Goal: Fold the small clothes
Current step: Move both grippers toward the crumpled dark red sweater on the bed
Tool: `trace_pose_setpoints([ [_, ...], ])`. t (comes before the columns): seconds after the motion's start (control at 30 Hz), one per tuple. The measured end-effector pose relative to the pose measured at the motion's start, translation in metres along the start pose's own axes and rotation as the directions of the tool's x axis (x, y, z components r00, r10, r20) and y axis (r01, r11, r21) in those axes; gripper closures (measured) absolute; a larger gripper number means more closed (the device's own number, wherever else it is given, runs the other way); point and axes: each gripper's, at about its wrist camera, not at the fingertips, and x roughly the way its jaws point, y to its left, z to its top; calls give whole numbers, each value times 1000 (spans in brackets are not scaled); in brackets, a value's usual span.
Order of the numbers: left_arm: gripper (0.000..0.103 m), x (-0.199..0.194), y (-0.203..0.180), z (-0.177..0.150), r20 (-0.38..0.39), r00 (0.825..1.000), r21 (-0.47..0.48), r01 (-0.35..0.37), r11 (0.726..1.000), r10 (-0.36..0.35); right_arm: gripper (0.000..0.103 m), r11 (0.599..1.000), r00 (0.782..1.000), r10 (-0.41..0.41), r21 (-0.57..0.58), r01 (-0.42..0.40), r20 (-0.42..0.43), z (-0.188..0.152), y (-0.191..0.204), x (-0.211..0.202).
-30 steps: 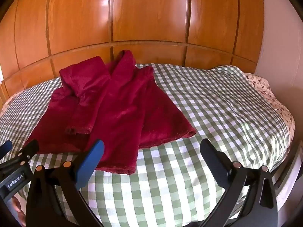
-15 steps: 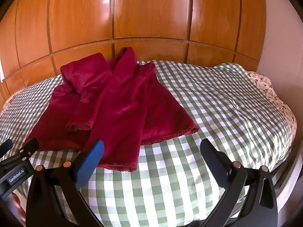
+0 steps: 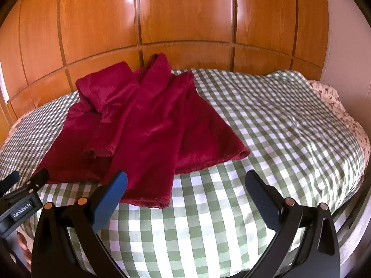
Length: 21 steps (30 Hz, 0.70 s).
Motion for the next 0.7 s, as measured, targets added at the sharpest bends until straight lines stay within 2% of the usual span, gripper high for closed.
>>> trace_pose_setpoints([
  [0.23,4,2,1,1,-6,1000,10,-1,1000,1,2,998,998,59,-7,-59,-8,-2,2,2],
  [0.33,4,4,3,4,-5,1000,10,11,1000,-11,13,994,994,103,-23,-104,-38,-5,6,6],
  [0.43,4,6,3,6,-7,1000,15,10,1000,-10,20,987,984,160,18,-159,-79,-5,3,14],
  [0.7,4,7,0,4,-14,1000,34,4,999,-3,24,969,952,248,56,-242,-179,-9,14,47],
])
